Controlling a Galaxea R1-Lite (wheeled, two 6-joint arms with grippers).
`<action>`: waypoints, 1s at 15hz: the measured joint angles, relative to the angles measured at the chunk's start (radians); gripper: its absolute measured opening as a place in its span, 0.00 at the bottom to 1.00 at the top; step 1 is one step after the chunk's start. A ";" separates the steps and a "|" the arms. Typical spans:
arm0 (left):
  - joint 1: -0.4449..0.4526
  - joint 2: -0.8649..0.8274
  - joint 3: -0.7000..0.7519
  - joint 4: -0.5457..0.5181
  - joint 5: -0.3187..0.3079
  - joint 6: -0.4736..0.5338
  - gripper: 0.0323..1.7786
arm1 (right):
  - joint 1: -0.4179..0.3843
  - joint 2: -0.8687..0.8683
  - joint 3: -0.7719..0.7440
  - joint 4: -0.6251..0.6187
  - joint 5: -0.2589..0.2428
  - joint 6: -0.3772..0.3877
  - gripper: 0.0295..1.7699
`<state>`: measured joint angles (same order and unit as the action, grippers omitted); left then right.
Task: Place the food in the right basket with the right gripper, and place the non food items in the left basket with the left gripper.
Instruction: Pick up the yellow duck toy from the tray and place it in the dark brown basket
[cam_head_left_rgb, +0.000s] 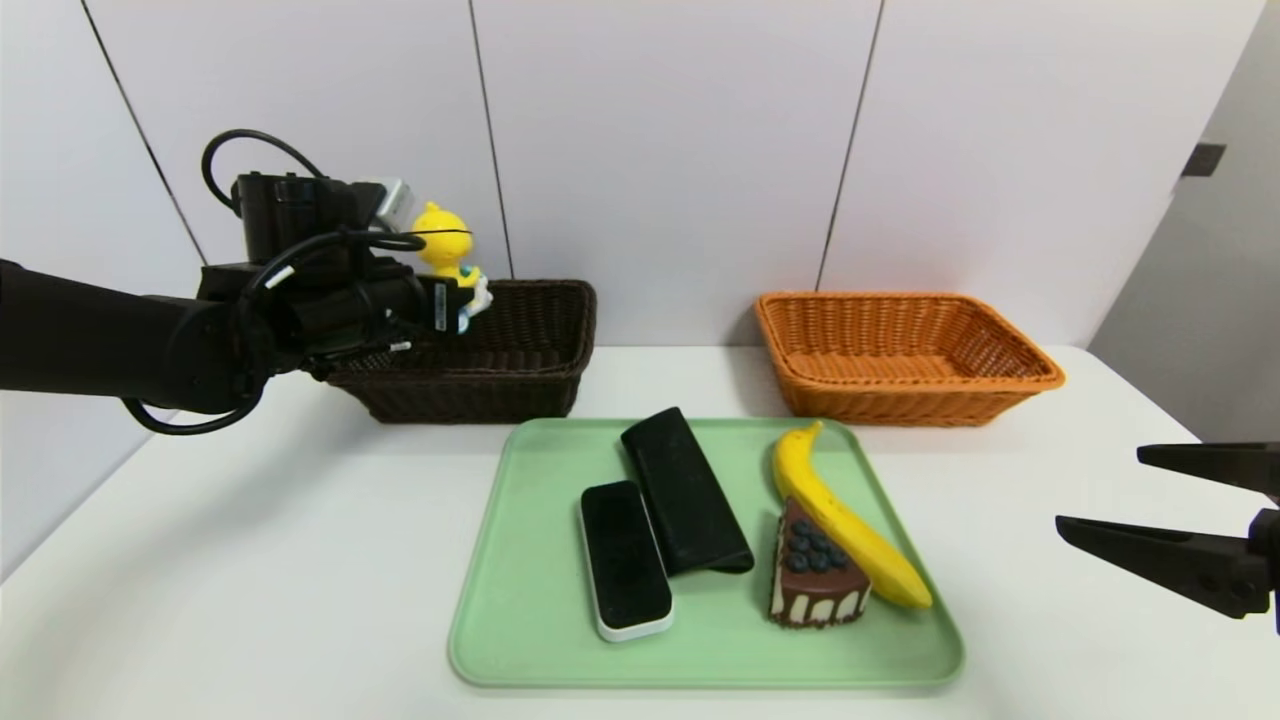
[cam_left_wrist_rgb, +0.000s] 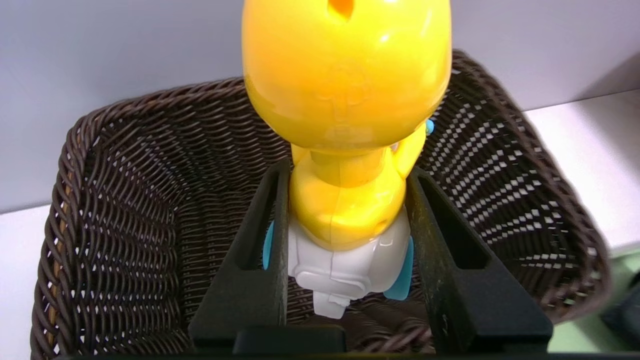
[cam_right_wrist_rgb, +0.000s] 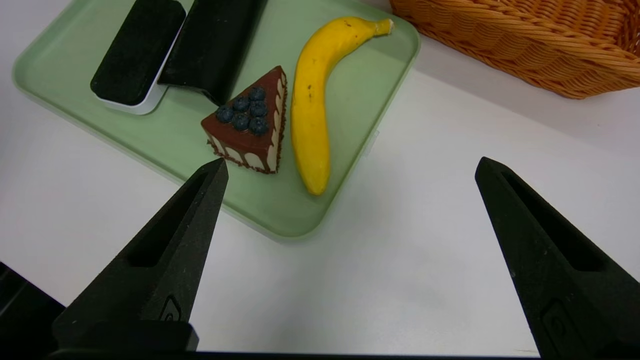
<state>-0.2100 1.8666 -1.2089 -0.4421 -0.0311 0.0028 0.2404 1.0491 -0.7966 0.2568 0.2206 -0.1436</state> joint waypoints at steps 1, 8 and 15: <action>0.010 0.017 -0.007 -0.001 0.000 -0.001 0.40 | 0.000 0.000 0.003 0.000 0.000 0.000 0.97; 0.042 0.129 -0.055 -0.006 -0.001 -0.009 0.40 | 0.000 0.001 0.010 0.000 0.000 -0.004 0.97; 0.050 0.197 -0.093 -0.003 -0.001 -0.011 0.40 | 0.000 0.004 0.011 0.000 0.000 -0.004 0.97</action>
<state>-0.1600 2.0632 -1.3023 -0.4453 -0.0326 -0.0081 0.2404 1.0534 -0.7851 0.2564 0.2211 -0.1477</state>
